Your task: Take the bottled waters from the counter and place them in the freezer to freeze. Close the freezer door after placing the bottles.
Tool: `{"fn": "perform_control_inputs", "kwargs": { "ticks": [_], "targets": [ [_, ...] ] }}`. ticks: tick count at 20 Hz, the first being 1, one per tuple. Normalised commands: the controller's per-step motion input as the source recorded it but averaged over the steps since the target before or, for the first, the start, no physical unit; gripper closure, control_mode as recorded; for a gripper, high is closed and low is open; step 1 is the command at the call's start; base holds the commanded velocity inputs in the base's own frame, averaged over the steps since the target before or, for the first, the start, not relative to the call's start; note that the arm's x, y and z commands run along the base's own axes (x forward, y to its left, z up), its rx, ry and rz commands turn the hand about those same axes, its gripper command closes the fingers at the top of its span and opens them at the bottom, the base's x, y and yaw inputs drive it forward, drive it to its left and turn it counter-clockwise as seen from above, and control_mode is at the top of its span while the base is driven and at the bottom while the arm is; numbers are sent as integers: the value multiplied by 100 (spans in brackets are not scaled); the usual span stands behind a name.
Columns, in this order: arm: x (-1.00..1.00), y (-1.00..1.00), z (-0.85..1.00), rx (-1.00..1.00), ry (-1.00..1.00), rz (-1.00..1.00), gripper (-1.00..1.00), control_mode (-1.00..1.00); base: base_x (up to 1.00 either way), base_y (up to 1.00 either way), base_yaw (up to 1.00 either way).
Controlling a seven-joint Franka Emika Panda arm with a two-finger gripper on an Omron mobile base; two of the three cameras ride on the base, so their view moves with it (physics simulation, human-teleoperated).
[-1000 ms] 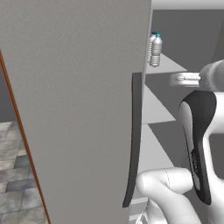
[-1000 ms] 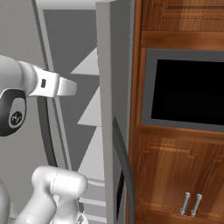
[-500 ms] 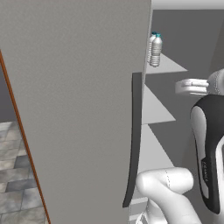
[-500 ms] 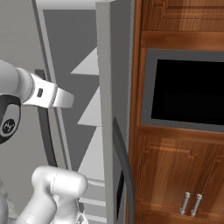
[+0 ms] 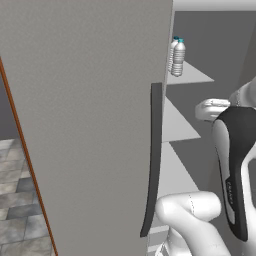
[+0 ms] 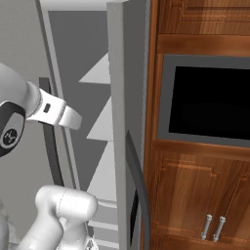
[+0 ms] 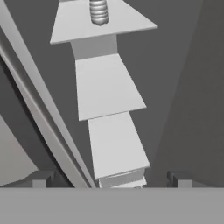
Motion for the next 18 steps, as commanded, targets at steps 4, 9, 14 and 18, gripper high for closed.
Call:
{"fn": "perform_control_inputs", "kwargs": {
  "ticks": [4,9,14,18],
  "targets": [
    [0,0,-34,0,11,0,-100,-100,0,0,0],
    [-6,7,-43,0,10,0,-100,-100,0,0,0],
    [-1,7,-44,0,7,0,-100,-100,0,0,0],
    [-1,12,-29,0,4,0,-100,-100,0,0,0]
  ]
}}
